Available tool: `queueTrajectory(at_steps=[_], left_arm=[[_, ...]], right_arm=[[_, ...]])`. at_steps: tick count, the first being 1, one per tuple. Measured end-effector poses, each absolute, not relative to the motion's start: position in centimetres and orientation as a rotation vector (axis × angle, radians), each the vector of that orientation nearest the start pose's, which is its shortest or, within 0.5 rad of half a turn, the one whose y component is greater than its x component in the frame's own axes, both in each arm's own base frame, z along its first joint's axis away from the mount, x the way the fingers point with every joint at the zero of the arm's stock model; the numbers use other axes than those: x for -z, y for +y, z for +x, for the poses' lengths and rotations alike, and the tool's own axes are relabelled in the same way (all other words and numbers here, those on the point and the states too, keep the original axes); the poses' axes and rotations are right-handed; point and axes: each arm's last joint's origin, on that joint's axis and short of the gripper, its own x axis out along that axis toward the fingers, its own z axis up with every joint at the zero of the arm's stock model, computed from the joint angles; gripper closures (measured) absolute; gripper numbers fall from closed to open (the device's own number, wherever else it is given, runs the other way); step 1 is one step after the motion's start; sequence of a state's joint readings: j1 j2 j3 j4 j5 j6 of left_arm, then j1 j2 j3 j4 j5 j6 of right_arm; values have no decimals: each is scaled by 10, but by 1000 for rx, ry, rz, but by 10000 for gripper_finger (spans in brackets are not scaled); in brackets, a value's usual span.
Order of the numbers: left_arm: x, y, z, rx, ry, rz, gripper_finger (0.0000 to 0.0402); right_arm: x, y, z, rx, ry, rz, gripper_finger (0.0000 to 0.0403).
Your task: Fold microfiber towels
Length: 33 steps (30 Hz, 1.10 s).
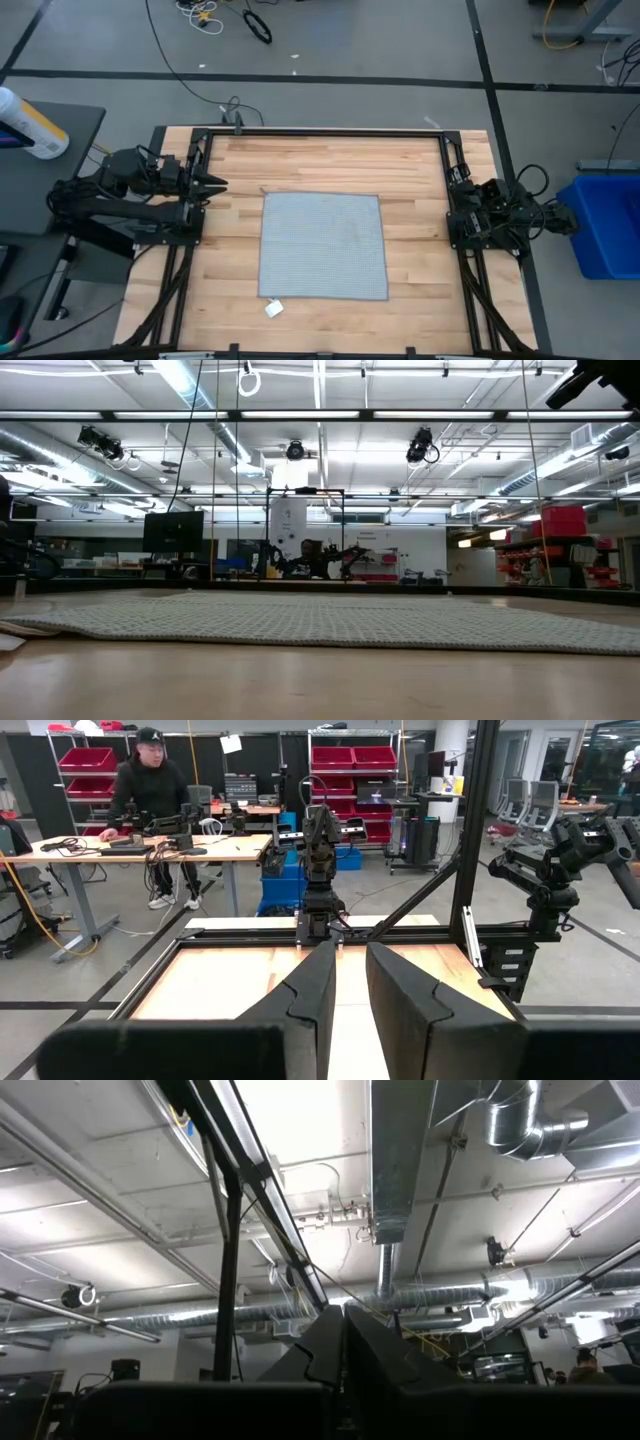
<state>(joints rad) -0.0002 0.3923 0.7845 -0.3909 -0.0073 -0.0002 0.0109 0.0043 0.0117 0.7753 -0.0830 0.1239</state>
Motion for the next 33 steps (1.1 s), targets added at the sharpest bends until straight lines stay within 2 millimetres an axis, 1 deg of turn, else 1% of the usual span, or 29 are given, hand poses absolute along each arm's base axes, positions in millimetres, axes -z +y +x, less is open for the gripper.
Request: queueTrajectory(at_steps=[2, 5, 10, 13, 20, 26, 29, 33], left_arm=[[-354, 0, 76, -7, -1, 0, 331], [-354, 0, 76, -7, -1, 0, 331], [-354, 0, 76, -7, -2, 0, 331], [-354, 0, 76, -7, -2, 0, 331], [-358, 0, 76, -6, -47, -42, 331], [-365, 2, 76, -57, -123, -27, 331], [-367, 2, 75, -65, -143, -33, 331], [-371, 2, 75, -52, -178, -28, 331]], right_arm=[[-235, 2, 69, -107, -786, 71, 380], [-239, -3, 64, 69, -859, 79, 380], [-242, -8, 59, 261, -902, 94, 380], [-242, -10, 59, 303, -905, 113, 380], [-242, -9, 59, 241, -921, 190, 380], [-242, -9, 59, 184, -937, 325, 380], [-241, -7, 61, 97, -901, 280, 380], [-231, 0, 72, -117, -729, 165, 380]])
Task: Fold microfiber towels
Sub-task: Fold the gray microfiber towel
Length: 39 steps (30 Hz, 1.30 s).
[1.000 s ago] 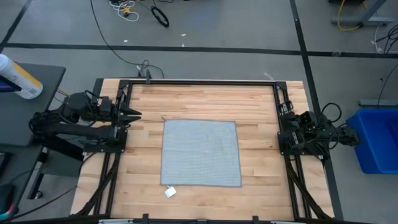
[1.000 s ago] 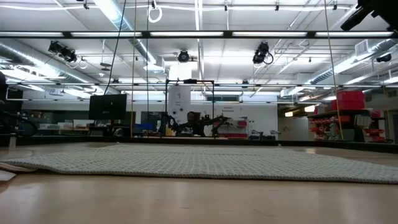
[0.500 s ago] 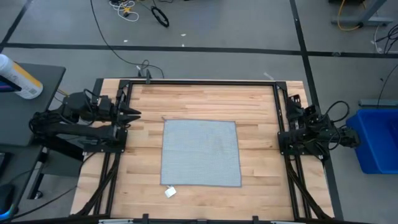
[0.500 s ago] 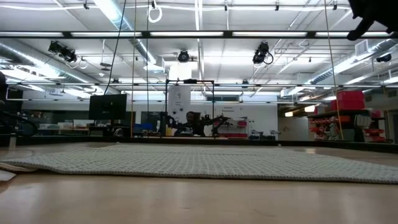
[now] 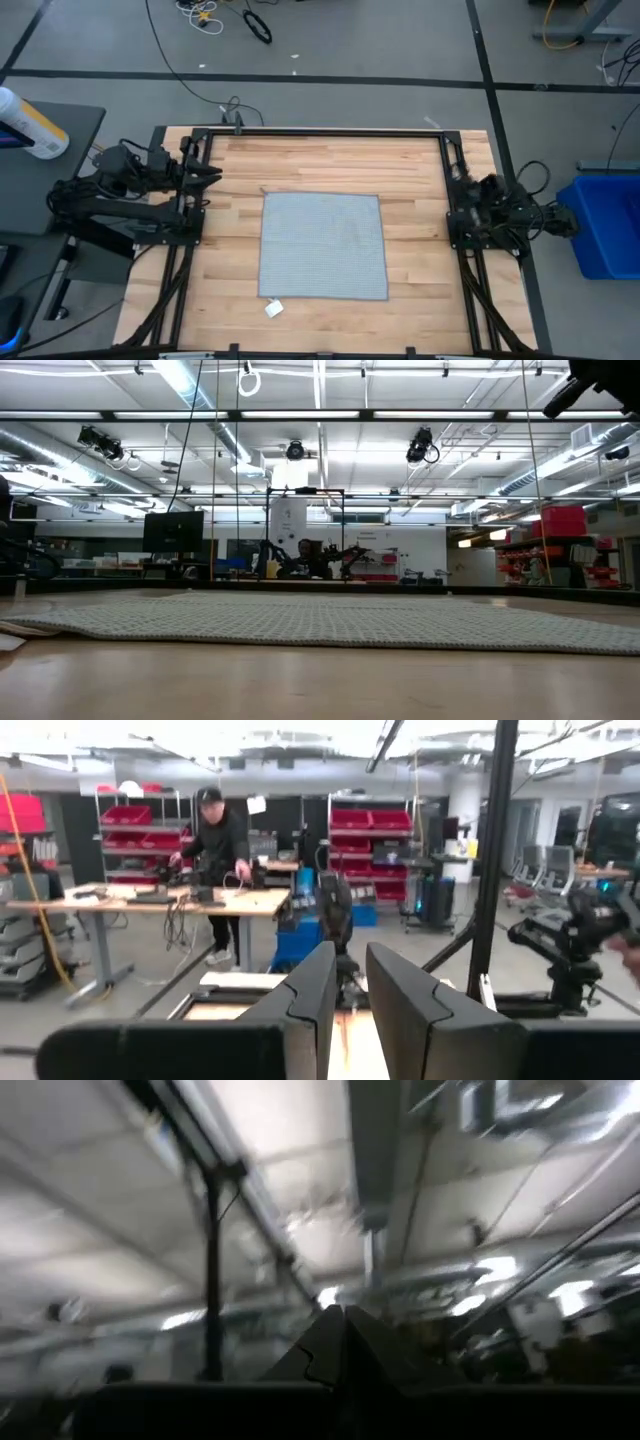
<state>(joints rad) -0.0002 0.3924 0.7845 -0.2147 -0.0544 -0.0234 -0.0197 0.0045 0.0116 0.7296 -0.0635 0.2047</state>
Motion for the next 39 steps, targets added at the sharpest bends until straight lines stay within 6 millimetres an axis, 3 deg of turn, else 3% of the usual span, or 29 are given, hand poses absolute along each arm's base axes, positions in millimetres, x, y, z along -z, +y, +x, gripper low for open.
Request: queueTrajectory(at_steps=[6, 11, 15, 19, 24, 28, 32, 39], left_arm=[[-368, -1, 75, 38, -154, 72, 331], [-367, -1, 75, 16, -139, 142, 331], [-366, 1, 75, -45, -131, 165, 331], [-359, 3, 77, -91, -52, 123, 331], [-318, 3, 98, -90, 180, 43, 331], [-273, 2, 120, -89, 308, -11, 331], [-235, 2, 139, -93, 349, -31, 331], [-197, 3, 152, -123, 417, -59, 331]], right_arm=[[-205, 3, 94, -182, -376, 224, 380], [-204, 3, 100, -193, -347, 286, 380], [-201, 2, 104, -172, -321, 232, 379], [-190, -1, 113, -138, -194, 307, 379], [-159, -2, 128, -85, 117, 377, 362], [-146, -3, 139, -46, 210, 370, 333], [-144, -4, 149, -29, 172, 329, 301], [-147, -9, 181, 6, 296, 342, 265]])
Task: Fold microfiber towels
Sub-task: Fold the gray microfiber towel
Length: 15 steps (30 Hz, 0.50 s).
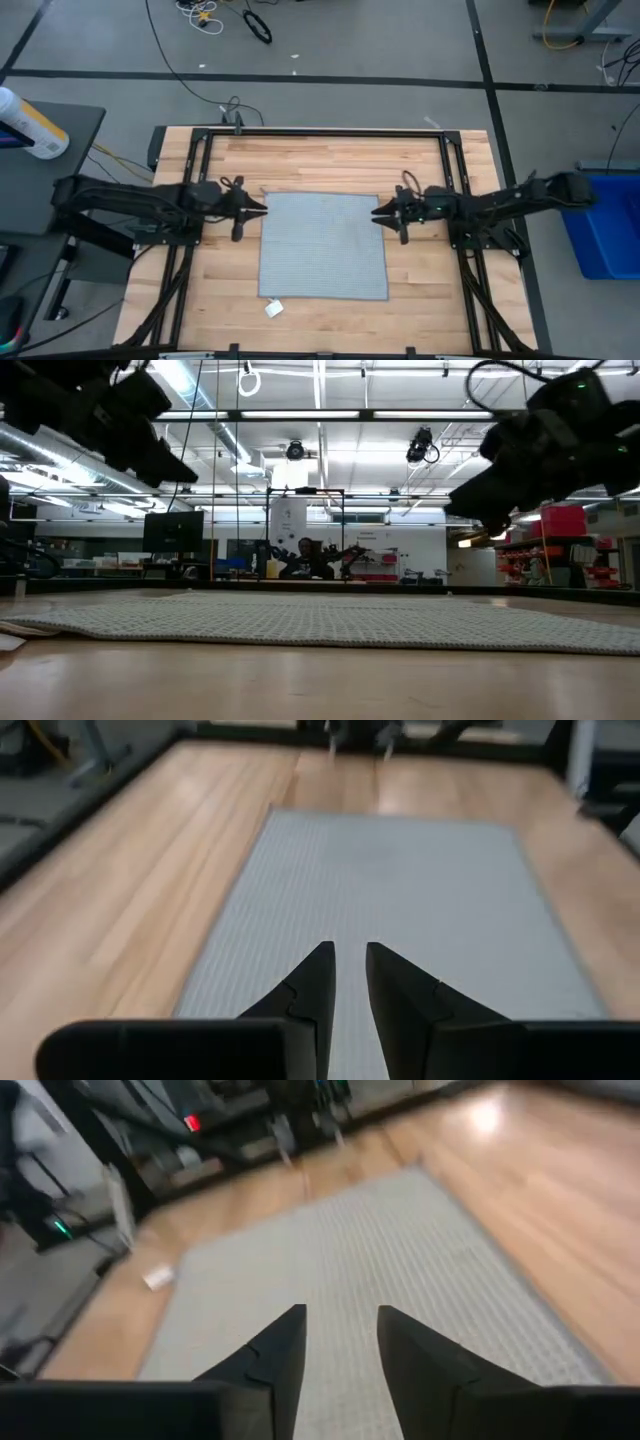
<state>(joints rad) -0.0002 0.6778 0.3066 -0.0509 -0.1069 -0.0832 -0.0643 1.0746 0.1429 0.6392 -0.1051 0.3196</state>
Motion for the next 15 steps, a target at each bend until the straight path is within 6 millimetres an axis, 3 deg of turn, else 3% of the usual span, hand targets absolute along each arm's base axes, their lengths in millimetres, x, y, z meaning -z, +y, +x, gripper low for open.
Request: queueTrajectory(at_steps=[8, 15], left_arm=[[-181, 5, 158, -196, 504, -100, 331], [-181, 0, 161, -51, 497, -216, 331]], right_arm=[[-145, -11, 225, -17, 555, 347, 250], [-152, 14, 249, -185, 604, 345, 238]])
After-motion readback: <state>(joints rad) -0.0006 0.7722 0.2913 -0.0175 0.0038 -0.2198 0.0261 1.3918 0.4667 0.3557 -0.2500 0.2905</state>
